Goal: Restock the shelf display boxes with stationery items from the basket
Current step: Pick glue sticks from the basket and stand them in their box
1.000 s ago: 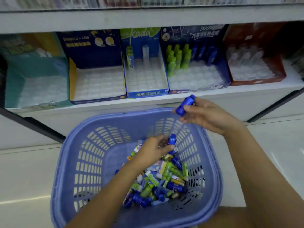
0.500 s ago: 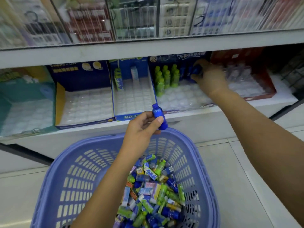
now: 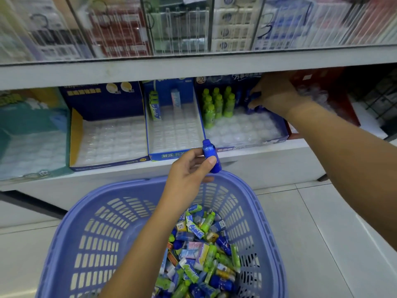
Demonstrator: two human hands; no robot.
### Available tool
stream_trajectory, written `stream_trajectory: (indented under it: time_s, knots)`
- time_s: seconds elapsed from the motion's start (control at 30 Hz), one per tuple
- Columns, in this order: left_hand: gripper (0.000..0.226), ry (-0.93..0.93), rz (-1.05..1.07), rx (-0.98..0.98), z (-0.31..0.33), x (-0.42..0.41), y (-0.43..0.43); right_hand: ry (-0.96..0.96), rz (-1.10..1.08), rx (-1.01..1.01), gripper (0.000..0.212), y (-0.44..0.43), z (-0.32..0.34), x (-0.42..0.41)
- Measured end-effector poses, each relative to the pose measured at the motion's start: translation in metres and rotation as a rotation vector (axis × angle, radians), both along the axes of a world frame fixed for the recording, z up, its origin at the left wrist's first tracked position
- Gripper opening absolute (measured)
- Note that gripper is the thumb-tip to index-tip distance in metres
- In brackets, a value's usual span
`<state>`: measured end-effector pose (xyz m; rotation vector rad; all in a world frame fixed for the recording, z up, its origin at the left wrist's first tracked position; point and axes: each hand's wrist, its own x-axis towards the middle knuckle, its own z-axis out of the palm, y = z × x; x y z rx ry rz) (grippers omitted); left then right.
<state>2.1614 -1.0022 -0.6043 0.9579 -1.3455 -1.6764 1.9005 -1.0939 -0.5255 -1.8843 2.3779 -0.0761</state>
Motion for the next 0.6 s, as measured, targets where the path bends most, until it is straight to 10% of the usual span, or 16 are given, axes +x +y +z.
stream_trajectory:
  time_s: [0.2,0.4,0.6]
  knots:
    - [0.016,-0.073,0.075,-0.093,0.016,-0.016,0.000,-0.102,-0.068,-0.182,0.042,0.019,0.002,0.025]
    - [0.019,-0.269,0.131,-0.313,0.024,-0.035,-0.008,-1.066,0.075,-0.343,0.014,0.096,-0.014,0.079]
    - [0.026,-0.329,0.174,-0.438,0.030,-0.048,-0.023,-1.025,0.109,-0.397,0.012,0.089,-0.003,0.070]
